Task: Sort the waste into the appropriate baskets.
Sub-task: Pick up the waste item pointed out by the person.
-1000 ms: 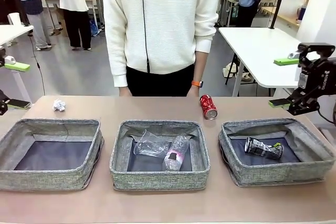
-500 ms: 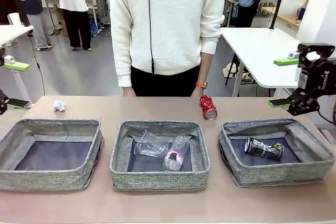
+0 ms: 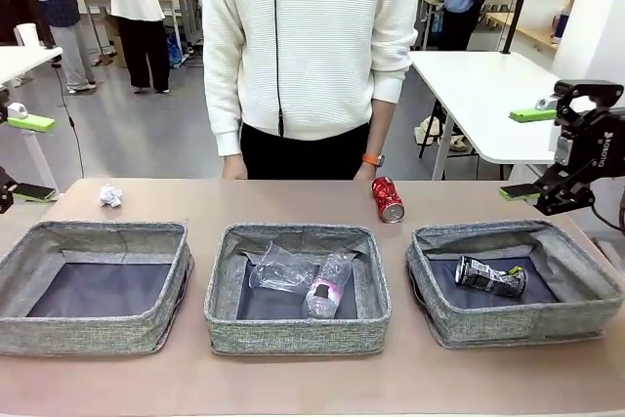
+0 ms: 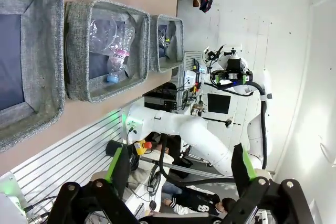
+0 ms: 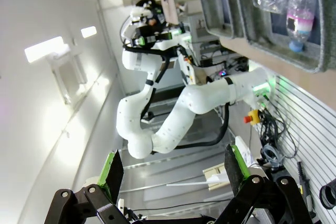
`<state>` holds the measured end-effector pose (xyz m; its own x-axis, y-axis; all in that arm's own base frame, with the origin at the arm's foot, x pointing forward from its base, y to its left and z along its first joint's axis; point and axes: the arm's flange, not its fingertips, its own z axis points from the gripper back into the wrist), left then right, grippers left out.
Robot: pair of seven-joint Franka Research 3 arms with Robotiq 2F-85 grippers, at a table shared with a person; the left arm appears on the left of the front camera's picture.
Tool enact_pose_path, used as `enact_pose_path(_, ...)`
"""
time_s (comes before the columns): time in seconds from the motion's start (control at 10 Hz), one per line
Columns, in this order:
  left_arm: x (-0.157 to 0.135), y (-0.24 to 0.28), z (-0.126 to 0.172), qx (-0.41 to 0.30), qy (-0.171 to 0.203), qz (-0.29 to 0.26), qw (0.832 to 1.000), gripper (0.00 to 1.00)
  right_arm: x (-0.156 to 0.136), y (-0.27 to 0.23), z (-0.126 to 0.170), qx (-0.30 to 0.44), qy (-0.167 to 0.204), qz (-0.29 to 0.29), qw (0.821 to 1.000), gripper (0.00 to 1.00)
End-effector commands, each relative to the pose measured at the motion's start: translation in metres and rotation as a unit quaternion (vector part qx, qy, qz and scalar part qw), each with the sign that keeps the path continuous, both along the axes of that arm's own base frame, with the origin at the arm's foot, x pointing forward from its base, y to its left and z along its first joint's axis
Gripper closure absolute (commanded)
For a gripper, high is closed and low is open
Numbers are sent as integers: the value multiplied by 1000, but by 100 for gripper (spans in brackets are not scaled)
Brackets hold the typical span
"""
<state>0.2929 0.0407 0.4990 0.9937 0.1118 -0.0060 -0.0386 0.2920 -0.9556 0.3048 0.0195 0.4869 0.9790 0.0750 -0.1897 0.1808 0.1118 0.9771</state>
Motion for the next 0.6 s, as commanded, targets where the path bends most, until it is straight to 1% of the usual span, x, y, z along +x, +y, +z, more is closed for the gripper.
enact_pose_path(0.0,0,-2,1,-11,-13,-2,1000,0,1,1,3,9,-7,0,1000,0)
enact_pose_path(0.5,0,-2,1,-11,-13,-2,1000,0,1,1,3,9,-7,0,1000,0)
